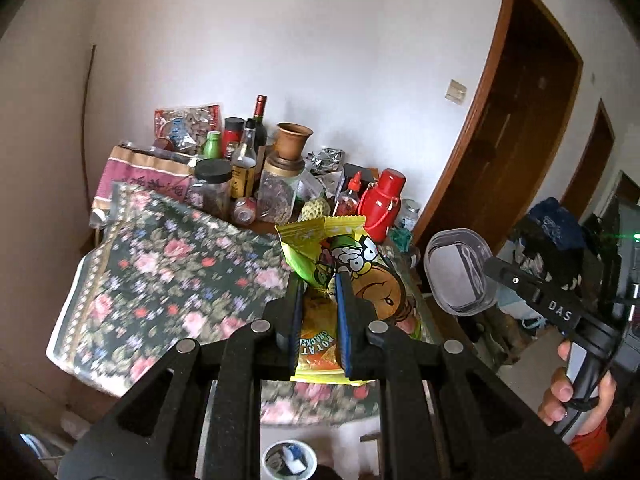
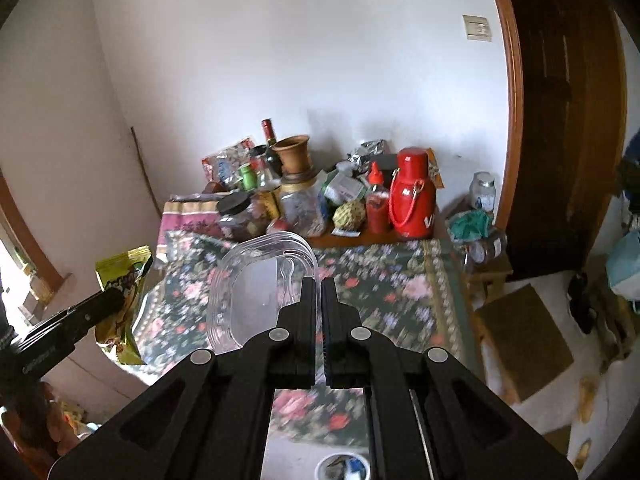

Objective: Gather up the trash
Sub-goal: 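Lift the snack wrapper and plastic box and carry them down toward the bucket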

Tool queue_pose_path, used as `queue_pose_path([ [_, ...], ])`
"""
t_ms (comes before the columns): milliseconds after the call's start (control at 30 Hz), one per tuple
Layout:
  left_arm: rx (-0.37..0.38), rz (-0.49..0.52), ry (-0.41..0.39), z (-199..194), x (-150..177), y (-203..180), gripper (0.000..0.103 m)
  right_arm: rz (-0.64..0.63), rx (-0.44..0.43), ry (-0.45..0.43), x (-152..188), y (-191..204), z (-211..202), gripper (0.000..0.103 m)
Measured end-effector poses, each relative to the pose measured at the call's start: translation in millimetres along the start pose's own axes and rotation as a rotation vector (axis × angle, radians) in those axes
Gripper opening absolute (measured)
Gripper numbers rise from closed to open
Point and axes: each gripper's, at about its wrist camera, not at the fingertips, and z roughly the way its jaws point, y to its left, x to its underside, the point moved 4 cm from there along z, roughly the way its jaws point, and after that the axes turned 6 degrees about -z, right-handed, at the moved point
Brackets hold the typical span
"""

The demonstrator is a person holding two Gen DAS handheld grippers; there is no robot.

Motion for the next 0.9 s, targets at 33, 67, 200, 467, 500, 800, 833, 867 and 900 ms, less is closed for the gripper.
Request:
queue_pose_path([
  [33, 0.005, -0.003, -0.002, -16, 8, 8, 0.015, -0.001, 0.003, 0.001, 8, 9, -7, 0.002],
  [67, 0.01, -0.002, -0.002, -28, 15, 14, 0.015, 0.0, 0.007, 0.002, 14, 15, -11, 0.002],
  [200, 0.007, 0.009, 0.006, -65, 40, 33, 0.015, 0.017, 0.013, 0.01, 43, 40, -31, 0.002],
  [467, 0.008, 0.006, 0.063, -110, 84, 60, 0.015, 0.048, 0.041, 0.073, 94, 60, -58, 0.003],
  [500, 0.008, 0.007, 0.071, -111, 88, 60, 0.015, 0.055, 0.045, 0.086, 100, 60, -60, 0.003],
  [800, 0.019, -0.008, 0.191, -93, 131, 51, 0.015, 0.074, 0.069, 0.209, 150, 46, -59, 0.003],
  [833, 0.015, -0.012, 0.212, -85, 137, 50, 0.015, 0.079, 0.068, 0.232, 158, 41, -54, 0.003],
  [867, 0.012, -0.017, 0.229, -79, 141, 51, 0.015, 0.081, 0.067, 0.254, 165, 37, -49, 0.003],
  [900, 0.005, -0.022, 0.251, -71, 147, 50, 0.015, 0.084, 0.065, 0.282, 175, 32, -41, 0.003],
])
